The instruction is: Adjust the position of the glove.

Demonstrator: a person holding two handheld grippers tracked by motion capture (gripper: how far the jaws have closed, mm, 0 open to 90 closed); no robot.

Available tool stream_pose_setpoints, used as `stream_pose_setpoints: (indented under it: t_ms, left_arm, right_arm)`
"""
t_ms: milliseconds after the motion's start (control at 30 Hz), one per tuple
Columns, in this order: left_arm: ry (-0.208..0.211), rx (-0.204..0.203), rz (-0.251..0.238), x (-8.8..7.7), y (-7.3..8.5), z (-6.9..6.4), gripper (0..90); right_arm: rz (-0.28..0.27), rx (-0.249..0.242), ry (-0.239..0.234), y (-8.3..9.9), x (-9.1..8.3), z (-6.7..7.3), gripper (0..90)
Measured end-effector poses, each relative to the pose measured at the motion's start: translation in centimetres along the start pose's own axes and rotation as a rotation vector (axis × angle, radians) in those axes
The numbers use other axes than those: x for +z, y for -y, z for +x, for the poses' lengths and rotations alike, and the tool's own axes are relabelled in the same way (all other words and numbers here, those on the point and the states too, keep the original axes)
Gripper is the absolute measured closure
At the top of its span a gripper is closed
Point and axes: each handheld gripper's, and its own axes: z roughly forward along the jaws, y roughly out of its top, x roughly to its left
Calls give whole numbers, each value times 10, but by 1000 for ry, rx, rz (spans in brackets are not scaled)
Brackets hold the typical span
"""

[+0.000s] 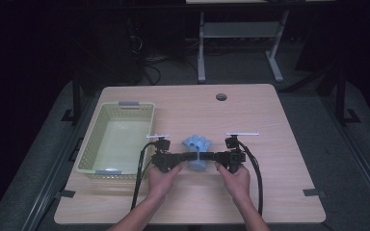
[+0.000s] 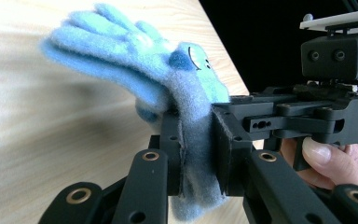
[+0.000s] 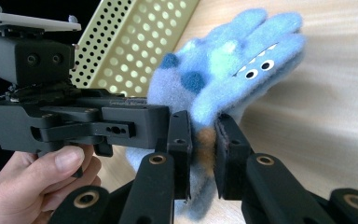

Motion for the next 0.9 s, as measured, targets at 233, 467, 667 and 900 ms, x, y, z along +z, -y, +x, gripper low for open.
stream_pose_setpoints:
  t_ms: [233,467,667,900]
  left_arm:
    - [12,12,-14,-8,-11,-7,748]
    - [22,19,-23,-18,-18,-8,748]
    - [26,34,-25,-26,-24,-10,748]
    - [33,44,-35,-36,-31,-10,748]
  right_arm:
    - [-16,-20,-13,-11,-6,10,785]
    - [-25,-45,-27,-21,-6,21,785]
    - [-25,-51,-43,-25,-5,26,787]
    - [-28,-67,-55,-32,-2,35,789]
